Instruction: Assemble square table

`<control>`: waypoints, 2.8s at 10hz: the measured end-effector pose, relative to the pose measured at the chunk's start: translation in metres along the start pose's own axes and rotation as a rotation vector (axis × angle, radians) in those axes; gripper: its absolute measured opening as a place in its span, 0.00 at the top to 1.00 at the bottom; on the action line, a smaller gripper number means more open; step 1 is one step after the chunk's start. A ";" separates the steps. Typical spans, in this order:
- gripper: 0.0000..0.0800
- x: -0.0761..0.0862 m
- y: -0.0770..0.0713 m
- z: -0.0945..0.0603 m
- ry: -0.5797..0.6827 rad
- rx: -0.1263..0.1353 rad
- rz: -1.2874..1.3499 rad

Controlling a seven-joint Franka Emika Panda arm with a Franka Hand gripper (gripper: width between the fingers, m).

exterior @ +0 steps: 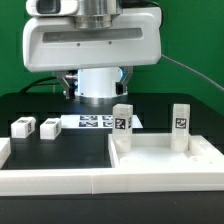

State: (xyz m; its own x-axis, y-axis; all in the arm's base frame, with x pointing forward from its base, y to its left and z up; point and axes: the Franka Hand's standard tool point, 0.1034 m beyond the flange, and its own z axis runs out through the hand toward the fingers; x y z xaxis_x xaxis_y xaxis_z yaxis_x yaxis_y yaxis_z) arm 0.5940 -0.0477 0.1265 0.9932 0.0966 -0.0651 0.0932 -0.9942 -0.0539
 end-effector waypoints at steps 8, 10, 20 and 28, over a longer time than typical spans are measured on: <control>0.19 -0.067 0.055 0.015 -0.032 0.039 0.142; 0.19 -0.070 0.057 0.018 -0.031 0.034 0.145; 0.19 -0.134 0.072 0.075 -0.067 0.013 0.319; 0.19 -0.151 0.097 0.087 -0.080 0.011 0.251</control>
Offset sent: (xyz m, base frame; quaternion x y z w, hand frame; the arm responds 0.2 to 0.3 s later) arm -0.0160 -0.0379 0.0124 0.0896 -0.0612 0.0614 0.9922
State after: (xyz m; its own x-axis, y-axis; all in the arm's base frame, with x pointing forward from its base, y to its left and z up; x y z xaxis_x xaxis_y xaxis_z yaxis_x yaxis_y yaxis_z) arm 0.4465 -0.1543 0.0442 0.9764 -0.1490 -0.1562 -0.1566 -0.9870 -0.0373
